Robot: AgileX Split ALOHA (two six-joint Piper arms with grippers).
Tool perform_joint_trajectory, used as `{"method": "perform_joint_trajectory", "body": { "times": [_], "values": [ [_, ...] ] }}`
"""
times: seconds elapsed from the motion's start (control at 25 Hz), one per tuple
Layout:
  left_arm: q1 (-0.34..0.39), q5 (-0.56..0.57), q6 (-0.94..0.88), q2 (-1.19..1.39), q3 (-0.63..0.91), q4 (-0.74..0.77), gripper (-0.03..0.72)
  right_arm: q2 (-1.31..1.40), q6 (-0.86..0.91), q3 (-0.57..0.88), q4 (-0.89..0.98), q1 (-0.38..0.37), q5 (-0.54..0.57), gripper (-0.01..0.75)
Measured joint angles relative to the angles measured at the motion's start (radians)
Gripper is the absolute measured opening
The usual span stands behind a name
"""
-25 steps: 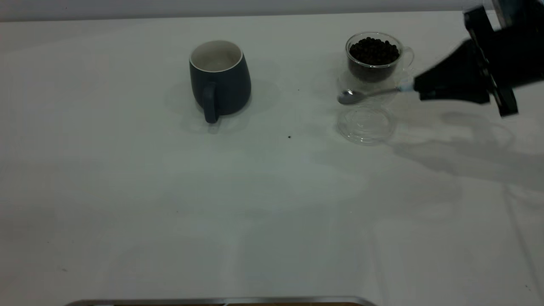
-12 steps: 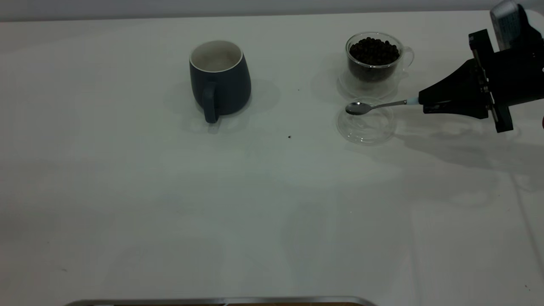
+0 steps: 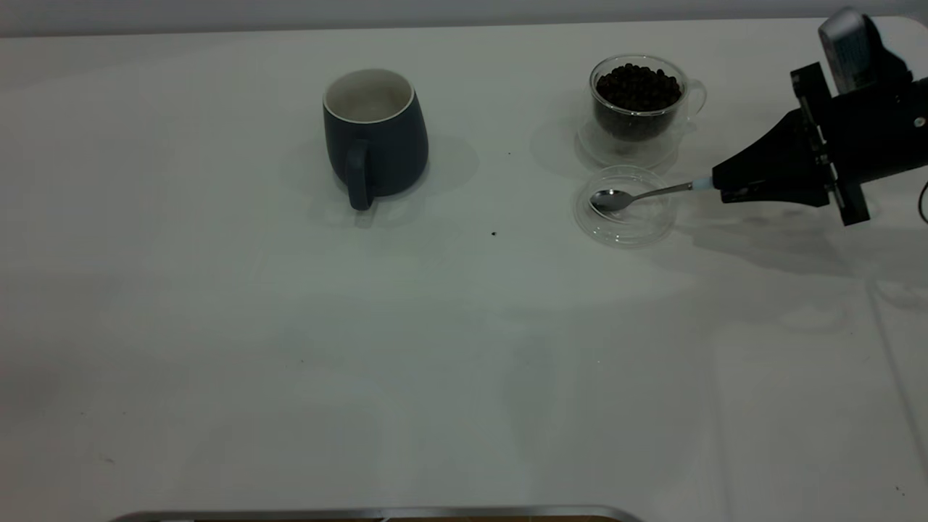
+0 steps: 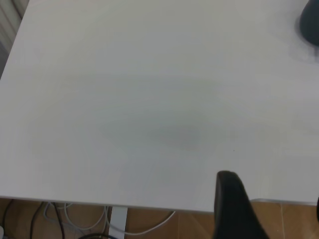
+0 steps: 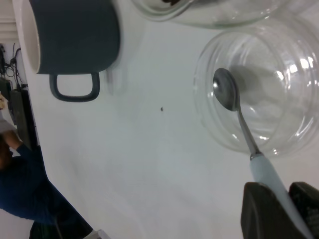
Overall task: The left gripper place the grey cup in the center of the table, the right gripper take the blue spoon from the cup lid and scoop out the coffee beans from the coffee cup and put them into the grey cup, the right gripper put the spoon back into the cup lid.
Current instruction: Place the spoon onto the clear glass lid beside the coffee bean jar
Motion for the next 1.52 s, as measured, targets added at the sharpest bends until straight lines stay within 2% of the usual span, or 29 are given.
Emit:
{"method": "perform_joint_trajectory", "body": {
  "times": [0.4, 0.6, 0.72, 0.92, 1.36, 1.52],
  "values": [
    [0.000, 0.000, 0.000, 0.000, 0.000, 0.000, 0.466, 0.048, -0.022, -0.027, 0.028, 0.000, 0.019, 0.105],
    [0.000, 0.000, 0.000, 0.000, 0.000, 0.000, 0.466, 0.071, -0.028, -0.030, 0.035, 0.000, 0.026, 0.135],
    [0.000, 0.000, 0.000, 0.000, 0.000, 0.000, 0.466, 0.078, -0.029, -0.033, 0.035, 0.000, 0.006, 0.190],
    [0.000, 0.000, 0.000, 0.000, 0.000, 0.000, 0.466, 0.082, -0.029, -0.033, 0.036, 0.000, -0.003, 0.335],
    [0.000, 0.000, 0.000, 0.000, 0.000, 0.000, 0.466, 0.082, -0.029, -0.033, 0.091, 0.000, -0.031, 0.590],
    [0.000, 0.000, 0.000, 0.000, 0.000, 0.000, 0.466, 0.082, -0.029, -0.033, 0.083, 0.000, -0.058, 0.634]
  ]
}}
